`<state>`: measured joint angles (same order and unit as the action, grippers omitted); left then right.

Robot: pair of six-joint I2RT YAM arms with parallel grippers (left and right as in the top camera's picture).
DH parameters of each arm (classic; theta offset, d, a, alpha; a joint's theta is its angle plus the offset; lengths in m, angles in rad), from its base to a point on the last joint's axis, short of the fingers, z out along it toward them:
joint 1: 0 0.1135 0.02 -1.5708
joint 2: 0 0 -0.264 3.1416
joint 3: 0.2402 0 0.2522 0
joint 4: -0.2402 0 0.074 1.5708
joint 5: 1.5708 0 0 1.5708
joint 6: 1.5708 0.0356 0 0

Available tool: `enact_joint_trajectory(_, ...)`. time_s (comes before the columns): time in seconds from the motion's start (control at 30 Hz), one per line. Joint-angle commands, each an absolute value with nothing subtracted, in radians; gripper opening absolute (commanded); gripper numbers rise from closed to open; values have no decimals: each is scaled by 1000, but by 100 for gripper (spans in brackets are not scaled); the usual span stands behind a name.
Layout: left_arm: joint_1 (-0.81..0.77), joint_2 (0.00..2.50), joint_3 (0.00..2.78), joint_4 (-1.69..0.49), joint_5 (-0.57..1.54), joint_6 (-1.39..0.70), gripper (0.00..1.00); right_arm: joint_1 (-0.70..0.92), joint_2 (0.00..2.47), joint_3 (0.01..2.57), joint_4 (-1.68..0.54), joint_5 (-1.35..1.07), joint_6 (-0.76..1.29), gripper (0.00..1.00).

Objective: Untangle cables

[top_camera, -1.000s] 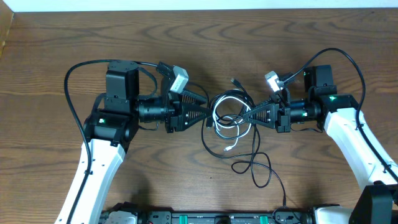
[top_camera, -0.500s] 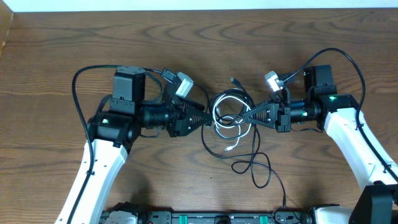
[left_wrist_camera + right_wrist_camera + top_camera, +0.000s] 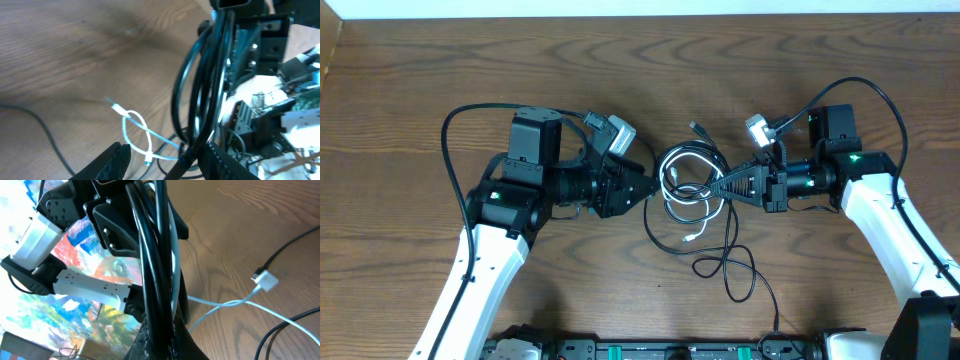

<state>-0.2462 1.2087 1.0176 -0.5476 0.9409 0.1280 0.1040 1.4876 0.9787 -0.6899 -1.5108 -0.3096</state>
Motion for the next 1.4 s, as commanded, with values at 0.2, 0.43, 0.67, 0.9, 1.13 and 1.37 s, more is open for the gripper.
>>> enact_joint_trajectory(0.2, -248, 1208, 1038, -537, 856, 112, 49, 99, 1485, 985, -690, -1552, -299, 1)
enact_joint_trajectory(0.43, -249, 1208, 1038, -484, 854, 36, 48, 99, 1485, 985, -689, -1551, -284, 1)
enact_joint_trajectory(0.67, -249, 1208, 1038, -440, 985, 36, 49, 99, 1485, 985, -688, -1551, -284, 1)
enact_joint_trajectory(0.9, -271, 1208, 1038, -442, 1003, 31, 49, 99, 1485, 985, -688, -1550, -285, 1)
enact_joint_trajectory(1.13, -326, 1208, 1038, -430, 1003, 31, 49, 99, 1485, 985, -688, -1547, -284, 1)
enact_joint_trajectory(1.37, -327, 1208, 1038, -402, 1003, -6, 49, 99, 1485, 985, -688, -1542, -284, 1)
